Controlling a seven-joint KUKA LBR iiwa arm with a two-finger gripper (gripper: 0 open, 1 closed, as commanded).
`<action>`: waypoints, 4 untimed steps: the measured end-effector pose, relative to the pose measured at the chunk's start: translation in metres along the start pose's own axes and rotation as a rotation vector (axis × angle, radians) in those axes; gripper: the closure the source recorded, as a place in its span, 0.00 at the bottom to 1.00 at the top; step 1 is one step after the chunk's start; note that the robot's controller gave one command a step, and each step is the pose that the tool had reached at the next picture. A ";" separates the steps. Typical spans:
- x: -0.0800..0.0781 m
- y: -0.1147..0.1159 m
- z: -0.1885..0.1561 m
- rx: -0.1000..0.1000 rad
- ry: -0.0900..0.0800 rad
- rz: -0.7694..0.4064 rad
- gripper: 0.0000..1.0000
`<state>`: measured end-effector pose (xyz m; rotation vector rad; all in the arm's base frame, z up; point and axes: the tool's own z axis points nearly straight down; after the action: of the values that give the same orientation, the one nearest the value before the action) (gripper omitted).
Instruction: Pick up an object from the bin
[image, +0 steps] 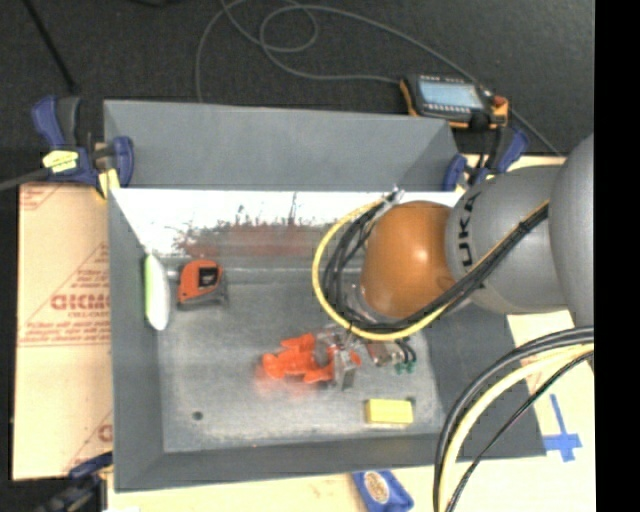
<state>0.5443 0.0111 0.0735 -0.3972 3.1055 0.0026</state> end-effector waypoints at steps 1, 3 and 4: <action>-0.014 0.012 0.000 0.004 0.004 -0.016 1.00; 0.015 0.002 -0.046 -0.001 0.015 -0.039 1.00; -0.011 -0.002 -0.062 0.005 -0.005 -0.034 1.00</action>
Offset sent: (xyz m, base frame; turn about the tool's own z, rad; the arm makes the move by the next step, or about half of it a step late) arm -0.0134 -0.0101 -0.0035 -0.0546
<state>0.5547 0.0115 0.1360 -0.4488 3.0927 -0.0038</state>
